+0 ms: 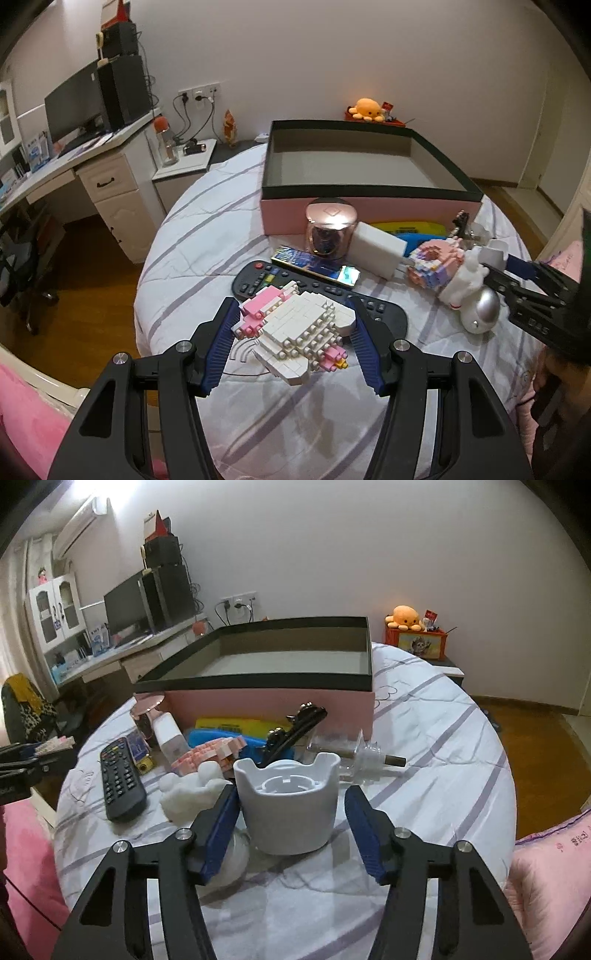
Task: Organize rigid objects
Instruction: 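Carry the block toy and white cup holder into the pink box and release both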
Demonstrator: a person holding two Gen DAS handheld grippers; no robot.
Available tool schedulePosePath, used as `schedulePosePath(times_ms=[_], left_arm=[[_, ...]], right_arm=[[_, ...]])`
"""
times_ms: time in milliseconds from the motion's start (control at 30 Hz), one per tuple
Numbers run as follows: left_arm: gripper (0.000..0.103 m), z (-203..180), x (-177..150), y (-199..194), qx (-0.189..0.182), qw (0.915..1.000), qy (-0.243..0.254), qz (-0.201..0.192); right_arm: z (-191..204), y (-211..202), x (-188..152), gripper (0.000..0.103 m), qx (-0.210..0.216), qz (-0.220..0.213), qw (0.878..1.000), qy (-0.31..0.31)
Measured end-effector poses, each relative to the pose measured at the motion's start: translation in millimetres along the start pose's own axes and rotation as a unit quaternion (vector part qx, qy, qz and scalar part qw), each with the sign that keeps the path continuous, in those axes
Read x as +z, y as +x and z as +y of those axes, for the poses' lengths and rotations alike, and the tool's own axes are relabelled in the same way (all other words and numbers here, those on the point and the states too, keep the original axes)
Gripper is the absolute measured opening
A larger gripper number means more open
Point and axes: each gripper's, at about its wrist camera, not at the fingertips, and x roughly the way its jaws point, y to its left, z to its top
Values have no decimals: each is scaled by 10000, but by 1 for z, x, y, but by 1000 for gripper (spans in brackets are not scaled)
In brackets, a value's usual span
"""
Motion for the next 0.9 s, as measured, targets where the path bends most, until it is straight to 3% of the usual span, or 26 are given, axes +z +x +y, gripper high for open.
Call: schedulePosePath(times_ms=[233,433,700,900], left_arm=[[60,-11,6,-5,-161,9998,57,-47],[60,-22,22,-11,-353,9991,102,-198],[60,-38,68,-7,-630,9965,182,-519],[60,-47,113,19,-771,9952,226,-552]], right_arm=[[-4,2,0,55,168,40,9998,-32],[-7,-16,12,55,198,-169,9996,-97],[-8,-39,54,55,207,-702,9969,-291],[0,-22,94,55,244,-901,9945,-479]])
